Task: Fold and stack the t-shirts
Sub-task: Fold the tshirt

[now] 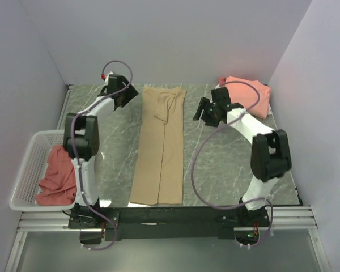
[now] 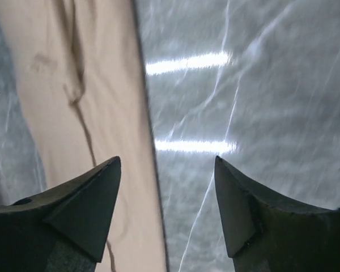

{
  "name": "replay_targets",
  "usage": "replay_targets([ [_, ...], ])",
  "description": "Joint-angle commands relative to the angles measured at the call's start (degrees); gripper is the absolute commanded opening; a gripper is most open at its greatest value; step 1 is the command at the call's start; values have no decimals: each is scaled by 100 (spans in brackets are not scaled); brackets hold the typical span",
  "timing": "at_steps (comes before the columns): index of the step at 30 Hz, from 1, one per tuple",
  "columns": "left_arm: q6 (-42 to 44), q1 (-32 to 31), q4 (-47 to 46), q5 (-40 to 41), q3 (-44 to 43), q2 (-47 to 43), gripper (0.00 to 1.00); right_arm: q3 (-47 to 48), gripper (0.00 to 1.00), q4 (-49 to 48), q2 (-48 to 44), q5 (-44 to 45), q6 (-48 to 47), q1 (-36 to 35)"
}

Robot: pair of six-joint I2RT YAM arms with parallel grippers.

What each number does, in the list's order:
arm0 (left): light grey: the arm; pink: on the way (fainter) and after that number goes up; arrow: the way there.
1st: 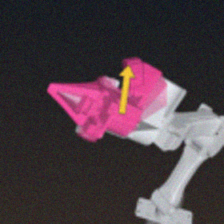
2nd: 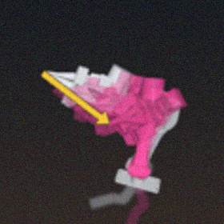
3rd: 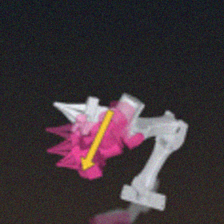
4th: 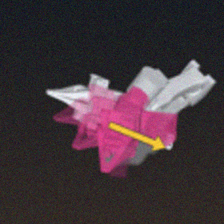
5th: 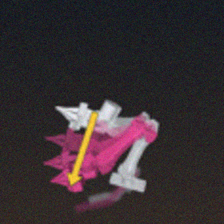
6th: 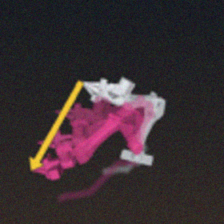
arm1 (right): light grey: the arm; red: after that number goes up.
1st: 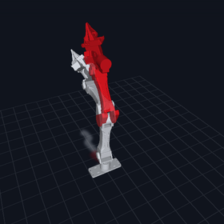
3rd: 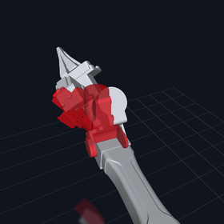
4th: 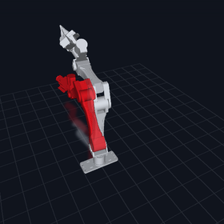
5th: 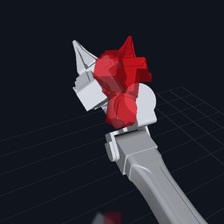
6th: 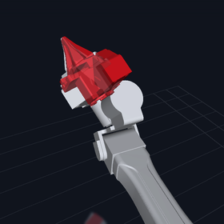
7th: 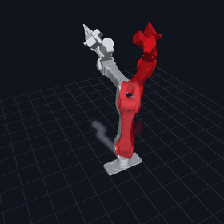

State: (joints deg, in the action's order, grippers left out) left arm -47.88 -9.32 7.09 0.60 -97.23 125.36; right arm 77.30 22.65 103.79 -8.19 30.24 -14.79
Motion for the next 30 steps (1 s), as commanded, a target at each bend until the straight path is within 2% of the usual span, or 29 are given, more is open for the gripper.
replay_targets([
  [1,-239,-8,160,309,1034,-1459,72,-819,72,-552,-980,-35,509,-349],
  [3,-563,-87,712,423,1582,-2195,71,-1504,70,-621,-1359,-8,693,-656],
  [5,-801,-183,1038,642,2600,-3064,69,-2284,70,-753,-1957,19,860,-1006],
  [6,-889,-306,1118,730,2978,-3383,73,-2576,69,-832,-2168,-42,1044,-1122],
  [7,-960,-403,1180,940,3721,-3726,74,-2849,69,-972,-2561,-69,1150,-1262],
  [8,-1082,-499,1407,1020,4042,-4330,77,-3365,67,-1052,-2748,-104,1273,-1385],
  [13,-1566,-1281,2172,1504,5808,-5933,75,-4503,64,-1281,-3680,-35,2143,-2598],
  [14,-1802,-1422,2261,1574,5986,-6388,73,-4687,63,-1272,-3760,36,2240,-2834],
  [16,-2092,-1852,2646,1644,6372,-6725,72,-4881,62,-1246,-3857,237,2582,-3526],
  [19,-2629,-2301,3234,1855,6611,-7121,70,-5083,61,-1359,-3787,379,3092,-4187],
  [24,-3315,-3038,3369,1725,6998,-7622,67,-5479,50,-1641,-3620,519,3812,-4770],
  [30,-3614,-3602,3685,1566,7183,-7719,64,-5664,49,-2001,-3269,450,4174,-4981],
])
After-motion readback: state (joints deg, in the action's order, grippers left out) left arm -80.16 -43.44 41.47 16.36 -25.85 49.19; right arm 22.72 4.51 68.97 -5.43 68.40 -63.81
